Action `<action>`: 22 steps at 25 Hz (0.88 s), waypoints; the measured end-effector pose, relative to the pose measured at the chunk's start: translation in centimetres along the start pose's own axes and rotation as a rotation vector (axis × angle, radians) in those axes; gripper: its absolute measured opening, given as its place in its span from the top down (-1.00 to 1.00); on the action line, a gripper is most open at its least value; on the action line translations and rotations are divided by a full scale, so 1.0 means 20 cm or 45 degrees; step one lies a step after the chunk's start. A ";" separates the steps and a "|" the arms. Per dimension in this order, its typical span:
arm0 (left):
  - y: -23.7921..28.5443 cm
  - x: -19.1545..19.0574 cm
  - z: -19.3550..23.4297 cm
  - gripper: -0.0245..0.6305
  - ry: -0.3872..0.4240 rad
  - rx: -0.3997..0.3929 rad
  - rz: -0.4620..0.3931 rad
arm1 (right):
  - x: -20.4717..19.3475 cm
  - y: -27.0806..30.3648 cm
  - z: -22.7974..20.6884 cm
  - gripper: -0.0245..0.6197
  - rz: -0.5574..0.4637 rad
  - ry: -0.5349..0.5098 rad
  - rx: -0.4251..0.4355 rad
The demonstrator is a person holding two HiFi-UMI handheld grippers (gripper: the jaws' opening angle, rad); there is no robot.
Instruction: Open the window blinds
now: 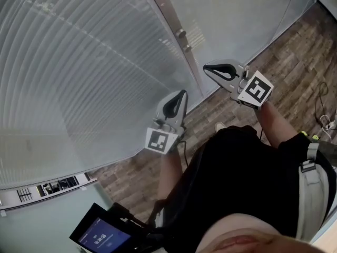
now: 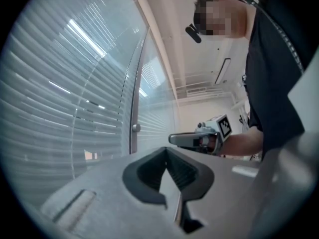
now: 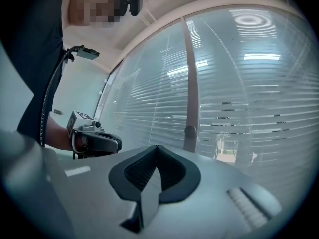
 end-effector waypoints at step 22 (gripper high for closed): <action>0.11 -0.05 0.06 0.92 0.020 0.037 0.027 | 0.03 0.17 -0.24 0.76 0.168 -0.366 -0.067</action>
Point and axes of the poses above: the fingertips, and each gripper's own axes: y forward along the fingers, z to its left, x out of its top, the point moved 9 cm from there along -y, backward along the fingers, and after that the axes turned 3 degrees about z, right-handed, at the moved point
